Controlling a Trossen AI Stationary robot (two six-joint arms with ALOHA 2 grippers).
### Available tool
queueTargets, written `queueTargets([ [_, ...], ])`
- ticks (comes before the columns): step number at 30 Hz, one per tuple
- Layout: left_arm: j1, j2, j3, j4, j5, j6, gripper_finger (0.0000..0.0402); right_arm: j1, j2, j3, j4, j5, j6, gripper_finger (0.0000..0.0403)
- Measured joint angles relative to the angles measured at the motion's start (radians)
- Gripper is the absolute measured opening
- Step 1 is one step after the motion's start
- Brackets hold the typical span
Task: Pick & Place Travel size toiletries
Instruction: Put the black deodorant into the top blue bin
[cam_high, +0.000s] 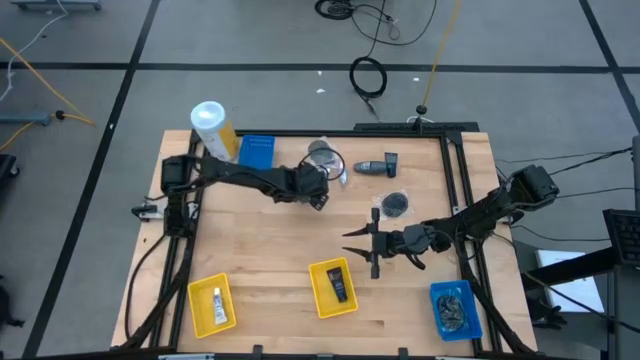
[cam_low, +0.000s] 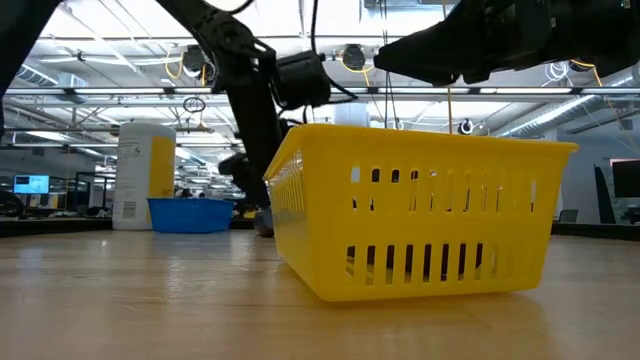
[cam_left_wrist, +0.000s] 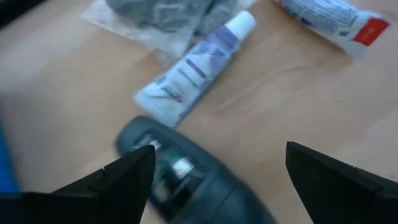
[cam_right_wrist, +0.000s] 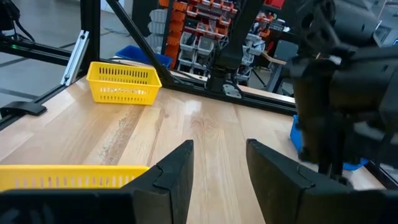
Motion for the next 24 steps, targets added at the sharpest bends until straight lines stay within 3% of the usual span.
queueTargets([
  [10,-0.021,0.046,0.002,-0.04,-0.07,-0.056,0.0349,0.0,0.0,0.0,-0.002,0.0,0.0,0.0139],
  [24,-0.105,-0.014,-0.005,-0.147,-0.144,-0.184,0.0349,0.0,0.0,0.0,0.0,-0.001,0.0,0.0139],
])
